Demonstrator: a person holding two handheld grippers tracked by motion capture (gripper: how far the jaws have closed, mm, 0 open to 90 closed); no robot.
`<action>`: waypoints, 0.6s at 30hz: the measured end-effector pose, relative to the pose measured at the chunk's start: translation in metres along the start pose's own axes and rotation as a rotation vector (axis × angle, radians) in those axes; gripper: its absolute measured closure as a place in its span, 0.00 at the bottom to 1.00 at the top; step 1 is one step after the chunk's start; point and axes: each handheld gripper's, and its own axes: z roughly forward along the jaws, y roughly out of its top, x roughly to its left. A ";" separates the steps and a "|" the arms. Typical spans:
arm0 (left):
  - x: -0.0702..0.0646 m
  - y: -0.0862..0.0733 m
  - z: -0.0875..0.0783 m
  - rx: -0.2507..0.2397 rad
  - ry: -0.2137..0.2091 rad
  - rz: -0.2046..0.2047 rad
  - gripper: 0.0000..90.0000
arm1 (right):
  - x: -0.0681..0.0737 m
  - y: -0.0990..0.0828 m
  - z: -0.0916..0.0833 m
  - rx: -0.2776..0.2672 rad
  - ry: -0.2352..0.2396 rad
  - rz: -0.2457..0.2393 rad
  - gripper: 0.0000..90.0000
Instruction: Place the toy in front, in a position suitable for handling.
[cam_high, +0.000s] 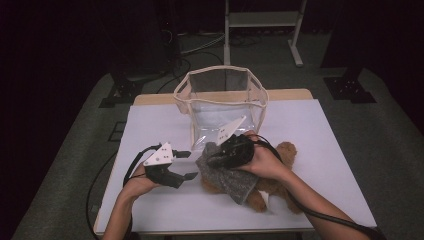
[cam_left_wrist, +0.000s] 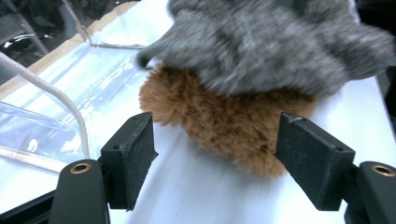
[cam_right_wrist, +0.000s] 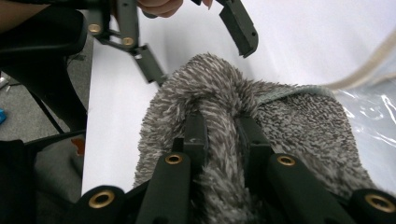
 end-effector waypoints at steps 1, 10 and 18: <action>0.000 0.000 -0.001 0.008 -0.008 0.008 0.30 | -0.002 0.002 0.004 -0.004 0.006 -0.002 0.84; -0.003 -0.002 0.004 0.033 -0.054 0.019 0.27 | -0.009 0.002 0.000 -0.015 0.010 0.010 0.84; -0.006 0.000 0.008 0.038 -0.065 0.029 0.26 | -0.020 -0.021 -0.034 -0.020 -0.051 0.064 0.84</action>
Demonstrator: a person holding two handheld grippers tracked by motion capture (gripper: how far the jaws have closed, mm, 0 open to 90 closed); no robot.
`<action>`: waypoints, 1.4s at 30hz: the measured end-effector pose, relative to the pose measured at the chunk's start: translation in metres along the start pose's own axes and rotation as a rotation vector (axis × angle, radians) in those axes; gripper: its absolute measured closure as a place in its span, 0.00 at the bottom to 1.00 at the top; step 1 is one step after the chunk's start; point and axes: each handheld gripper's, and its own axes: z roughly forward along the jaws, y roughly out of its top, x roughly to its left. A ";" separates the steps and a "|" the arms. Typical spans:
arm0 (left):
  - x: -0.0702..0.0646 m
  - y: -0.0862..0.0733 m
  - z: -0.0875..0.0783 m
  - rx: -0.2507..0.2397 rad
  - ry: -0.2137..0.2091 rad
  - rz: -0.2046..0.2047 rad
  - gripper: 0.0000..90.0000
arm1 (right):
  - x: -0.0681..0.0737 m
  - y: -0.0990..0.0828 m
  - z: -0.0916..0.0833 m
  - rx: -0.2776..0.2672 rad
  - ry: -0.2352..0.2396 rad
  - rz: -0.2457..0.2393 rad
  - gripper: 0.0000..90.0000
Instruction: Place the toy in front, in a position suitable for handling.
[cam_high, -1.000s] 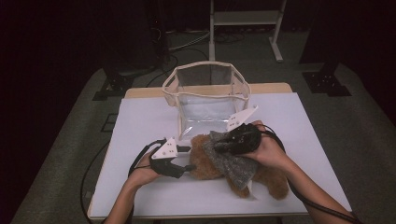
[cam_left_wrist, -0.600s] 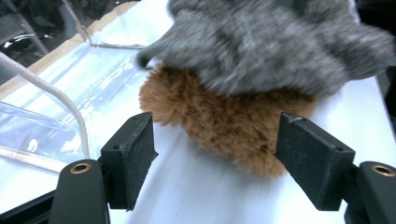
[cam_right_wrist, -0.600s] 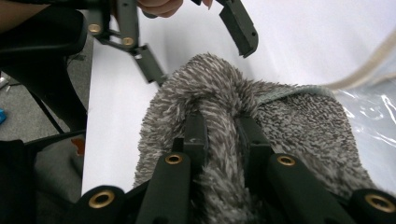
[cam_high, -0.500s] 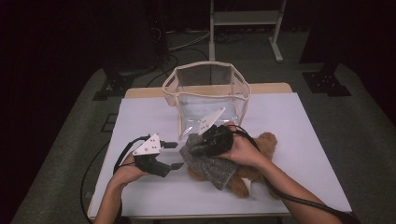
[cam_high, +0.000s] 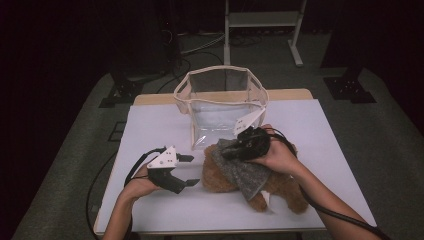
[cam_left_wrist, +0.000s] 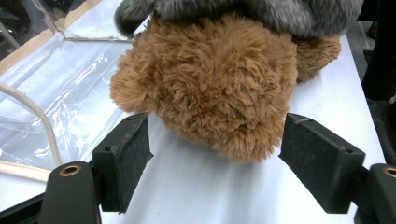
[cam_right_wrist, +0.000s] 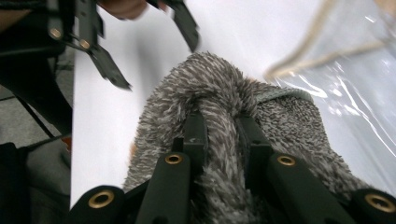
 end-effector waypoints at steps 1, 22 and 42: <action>0.000 0.000 0.000 -0.001 0.000 0.000 0.25 | -0.003 -0.004 -0.004 0.004 -0.011 0.007 0.84; -0.008 0.014 0.016 -0.019 0.002 0.027 0.22 | -0.006 -0.033 -0.010 0.028 0.020 0.080 0.84; -0.025 0.025 0.043 0.016 -0.042 0.093 0.23 | -0.014 -0.037 -0.027 -0.003 -0.027 0.087 0.84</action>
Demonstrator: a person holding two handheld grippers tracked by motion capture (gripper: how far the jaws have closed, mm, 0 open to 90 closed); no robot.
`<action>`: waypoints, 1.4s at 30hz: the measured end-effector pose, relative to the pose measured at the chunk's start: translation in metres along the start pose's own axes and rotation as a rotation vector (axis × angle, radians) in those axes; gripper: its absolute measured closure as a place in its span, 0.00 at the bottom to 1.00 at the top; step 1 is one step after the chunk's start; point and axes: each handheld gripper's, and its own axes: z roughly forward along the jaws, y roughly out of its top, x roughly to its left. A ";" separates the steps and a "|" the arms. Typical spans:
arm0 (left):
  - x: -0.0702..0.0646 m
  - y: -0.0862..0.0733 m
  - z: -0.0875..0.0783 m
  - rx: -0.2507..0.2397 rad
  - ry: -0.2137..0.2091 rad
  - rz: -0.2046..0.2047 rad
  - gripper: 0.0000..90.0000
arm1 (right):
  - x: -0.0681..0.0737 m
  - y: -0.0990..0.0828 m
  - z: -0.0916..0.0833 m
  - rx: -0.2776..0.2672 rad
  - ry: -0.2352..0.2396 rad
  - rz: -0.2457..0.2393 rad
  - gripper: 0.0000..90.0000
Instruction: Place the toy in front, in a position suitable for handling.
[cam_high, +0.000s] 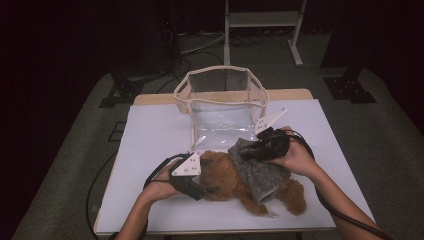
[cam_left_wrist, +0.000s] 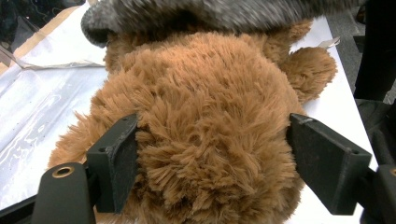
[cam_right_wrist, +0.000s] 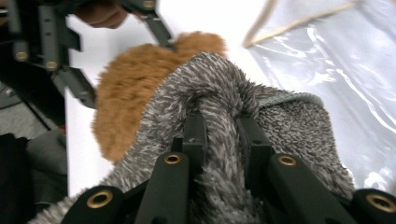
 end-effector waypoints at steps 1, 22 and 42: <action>0.000 0.000 0.000 0.000 0.000 0.000 0.23 | -0.003 -0.002 -0.002 -0.003 -0.004 0.018 0.84; -0.005 0.011 0.006 -0.004 -0.027 0.010 0.24 | 0.016 -0.027 -0.001 -0.013 0.035 0.016 0.84; -0.001 0.016 0.005 -0.001 -0.016 -0.045 0.14 | 0.019 -0.047 -0.007 -0.035 0.018 0.035 0.84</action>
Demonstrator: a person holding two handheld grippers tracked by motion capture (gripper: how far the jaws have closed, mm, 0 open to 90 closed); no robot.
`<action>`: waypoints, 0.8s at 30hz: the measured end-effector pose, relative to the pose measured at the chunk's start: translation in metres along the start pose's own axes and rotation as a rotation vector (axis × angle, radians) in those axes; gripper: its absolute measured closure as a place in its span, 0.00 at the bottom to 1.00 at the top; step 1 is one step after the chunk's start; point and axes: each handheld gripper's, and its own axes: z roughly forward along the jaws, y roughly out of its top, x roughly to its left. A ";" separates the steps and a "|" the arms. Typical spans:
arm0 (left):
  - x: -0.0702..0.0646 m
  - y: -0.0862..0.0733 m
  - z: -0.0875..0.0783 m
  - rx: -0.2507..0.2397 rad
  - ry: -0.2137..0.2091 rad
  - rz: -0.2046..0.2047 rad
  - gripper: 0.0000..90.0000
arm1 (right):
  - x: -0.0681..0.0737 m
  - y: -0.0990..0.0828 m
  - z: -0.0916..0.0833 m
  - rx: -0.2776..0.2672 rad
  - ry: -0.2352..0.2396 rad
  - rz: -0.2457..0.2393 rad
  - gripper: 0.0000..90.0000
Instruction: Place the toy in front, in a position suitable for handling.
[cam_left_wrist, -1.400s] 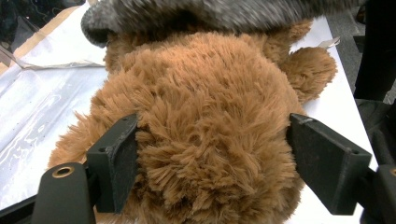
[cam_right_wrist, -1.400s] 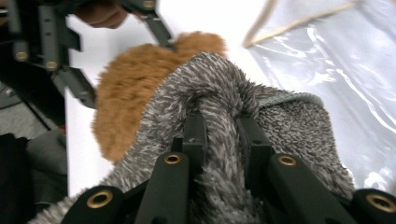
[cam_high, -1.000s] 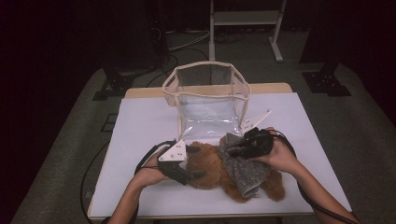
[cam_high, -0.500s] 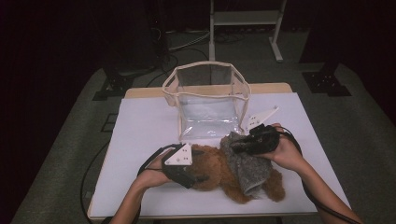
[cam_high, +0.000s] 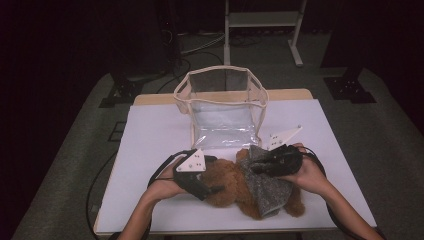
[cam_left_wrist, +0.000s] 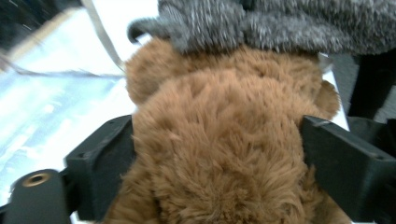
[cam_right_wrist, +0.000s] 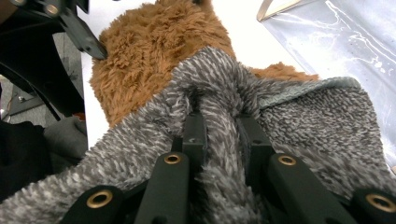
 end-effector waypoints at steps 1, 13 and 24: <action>-0.001 -0.001 0.001 0.003 -0.004 0.006 0.15 | 0.001 0.000 -0.001 0.003 0.002 0.001 0.84; -0.004 -0.002 0.001 0.021 -0.016 0.025 0.21 | -0.019 0.012 -0.004 0.009 -0.029 0.014 0.83; 0.005 -0.003 -0.012 0.018 0.003 -0.060 0.03 | -0.002 -0.024 -0.008 -0.095 -0.026 0.043 0.83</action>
